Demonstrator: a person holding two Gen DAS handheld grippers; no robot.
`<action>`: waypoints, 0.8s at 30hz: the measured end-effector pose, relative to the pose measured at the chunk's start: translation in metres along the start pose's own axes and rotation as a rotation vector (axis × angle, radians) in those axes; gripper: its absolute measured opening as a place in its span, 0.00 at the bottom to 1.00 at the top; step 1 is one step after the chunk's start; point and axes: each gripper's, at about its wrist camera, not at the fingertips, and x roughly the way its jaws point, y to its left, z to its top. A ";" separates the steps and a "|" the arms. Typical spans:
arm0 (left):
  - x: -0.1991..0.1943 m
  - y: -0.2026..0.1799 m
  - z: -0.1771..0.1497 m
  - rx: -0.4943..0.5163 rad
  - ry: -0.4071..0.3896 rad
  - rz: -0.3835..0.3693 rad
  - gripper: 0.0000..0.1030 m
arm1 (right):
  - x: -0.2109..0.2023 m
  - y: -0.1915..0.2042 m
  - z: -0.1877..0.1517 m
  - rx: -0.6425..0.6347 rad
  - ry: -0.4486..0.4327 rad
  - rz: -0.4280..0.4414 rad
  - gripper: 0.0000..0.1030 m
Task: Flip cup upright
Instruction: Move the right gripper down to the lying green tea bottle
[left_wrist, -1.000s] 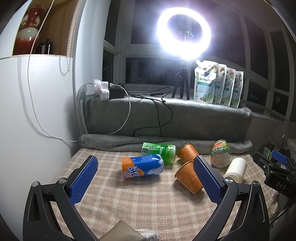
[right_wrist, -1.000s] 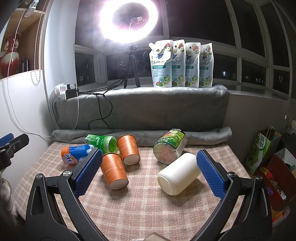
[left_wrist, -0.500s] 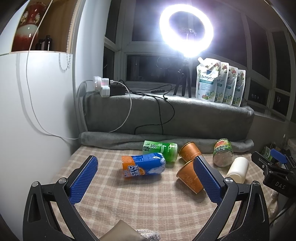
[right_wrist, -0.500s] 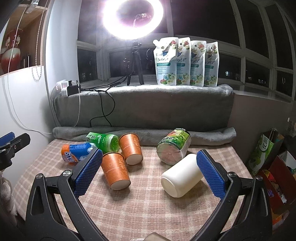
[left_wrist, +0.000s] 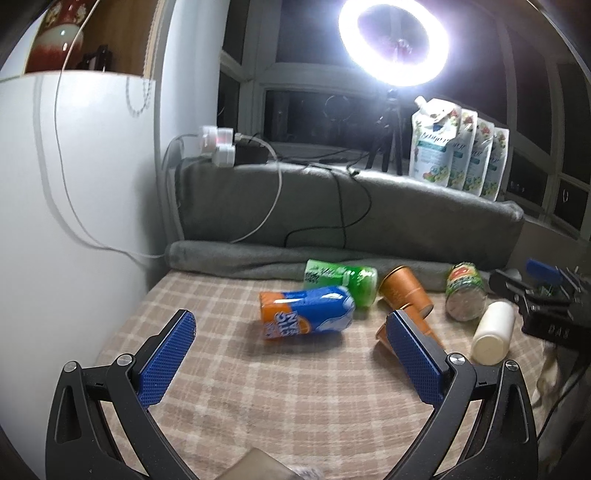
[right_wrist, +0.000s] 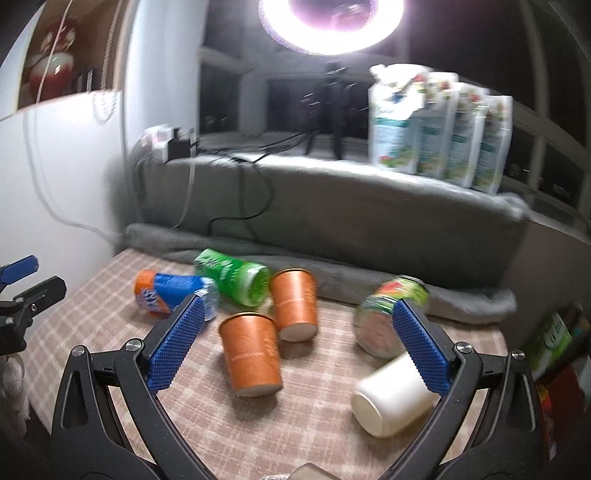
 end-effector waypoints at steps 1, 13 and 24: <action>0.002 0.003 -0.002 -0.002 0.009 0.003 0.99 | 0.007 0.003 0.003 -0.022 0.014 0.014 1.00; 0.015 0.034 -0.018 -0.018 0.089 0.025 0.99 | 0.096 0.039 0.043 -0.301 0.203 0.167 0.85; 0.023 0.058 -0.022 -0.056 0.122 0.066 0.99 | 0.195 0.067 0.055 -0.607 0.442 0.266 0.69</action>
